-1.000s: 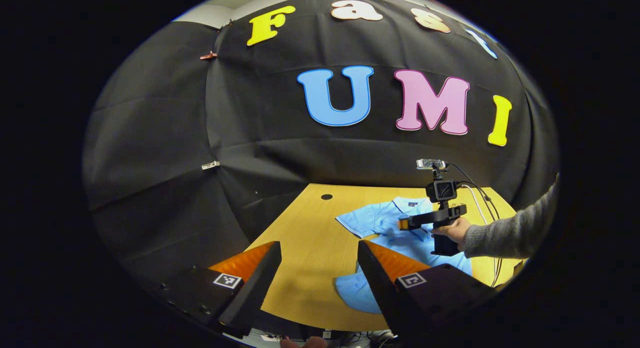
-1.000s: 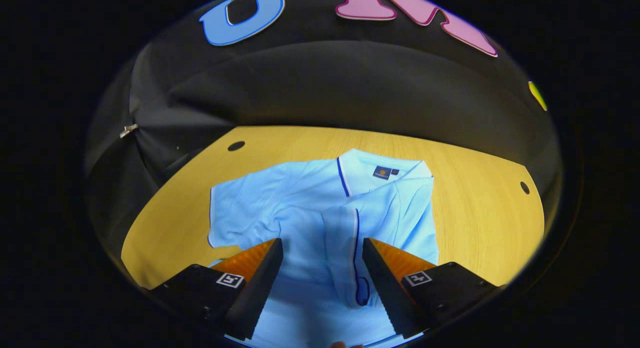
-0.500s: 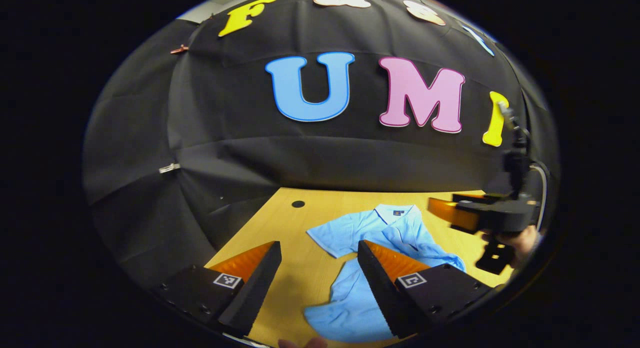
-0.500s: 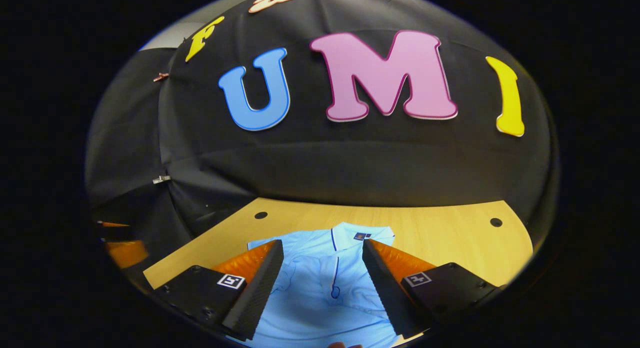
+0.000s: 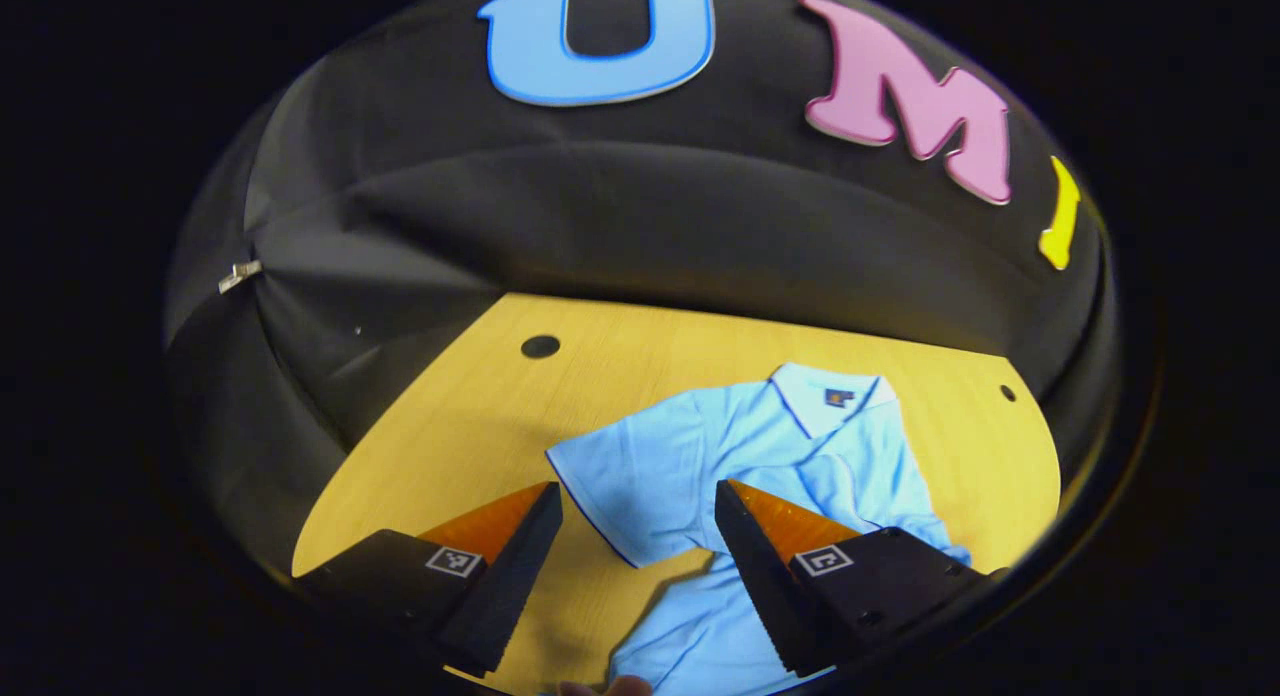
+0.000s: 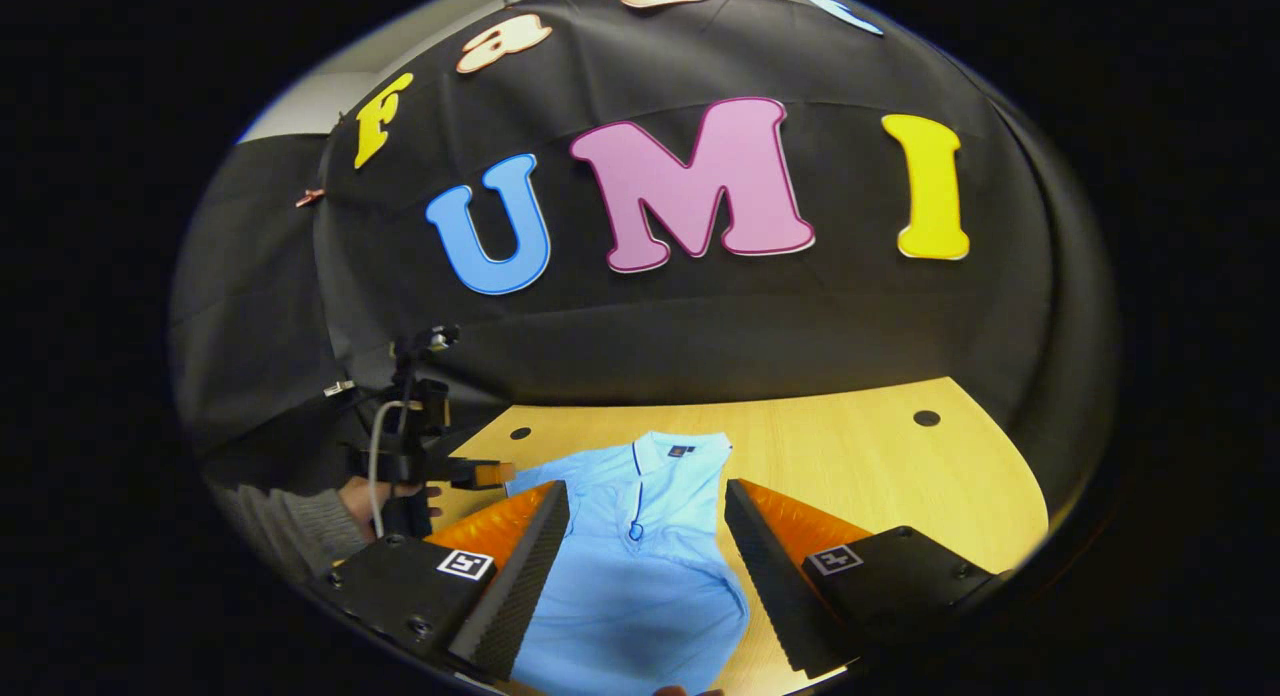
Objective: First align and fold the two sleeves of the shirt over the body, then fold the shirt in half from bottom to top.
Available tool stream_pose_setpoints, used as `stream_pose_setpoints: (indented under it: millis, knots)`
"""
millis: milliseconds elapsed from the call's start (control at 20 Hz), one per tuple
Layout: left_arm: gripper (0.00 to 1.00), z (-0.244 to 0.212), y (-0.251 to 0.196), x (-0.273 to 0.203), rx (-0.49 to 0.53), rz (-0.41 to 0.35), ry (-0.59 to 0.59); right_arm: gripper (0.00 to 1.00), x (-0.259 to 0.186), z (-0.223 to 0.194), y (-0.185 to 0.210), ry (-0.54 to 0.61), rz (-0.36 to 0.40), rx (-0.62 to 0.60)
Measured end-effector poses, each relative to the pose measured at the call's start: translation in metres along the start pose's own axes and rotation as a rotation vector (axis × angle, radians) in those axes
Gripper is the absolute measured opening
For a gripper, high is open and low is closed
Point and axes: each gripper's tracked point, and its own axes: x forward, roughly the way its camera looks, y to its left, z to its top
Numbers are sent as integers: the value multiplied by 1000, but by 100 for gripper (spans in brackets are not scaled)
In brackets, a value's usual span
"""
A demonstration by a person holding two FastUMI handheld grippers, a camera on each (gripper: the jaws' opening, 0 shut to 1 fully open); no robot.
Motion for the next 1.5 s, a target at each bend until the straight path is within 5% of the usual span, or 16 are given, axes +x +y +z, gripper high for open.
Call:
stream_pose_setpoints:
  millis: [700, 1050, 1150, 1500]
  knots:
    - [99, -34, 21, 88, 17, 112, 190, 98, -40, -12, -52, 43, -77, 46]
    - [99, -41, 11, 91, -32, 75, 219, 98, -40, -13, -54, 52, -69, 66]
    - [62, -41, 11, 93, -31, 80, 212, 98, -40, -14, -53, 57, -63, 64]
    - [7, -34, 1, 94, -97, 46, 189, 98, -38, -23, -40, 83, 0, 45]
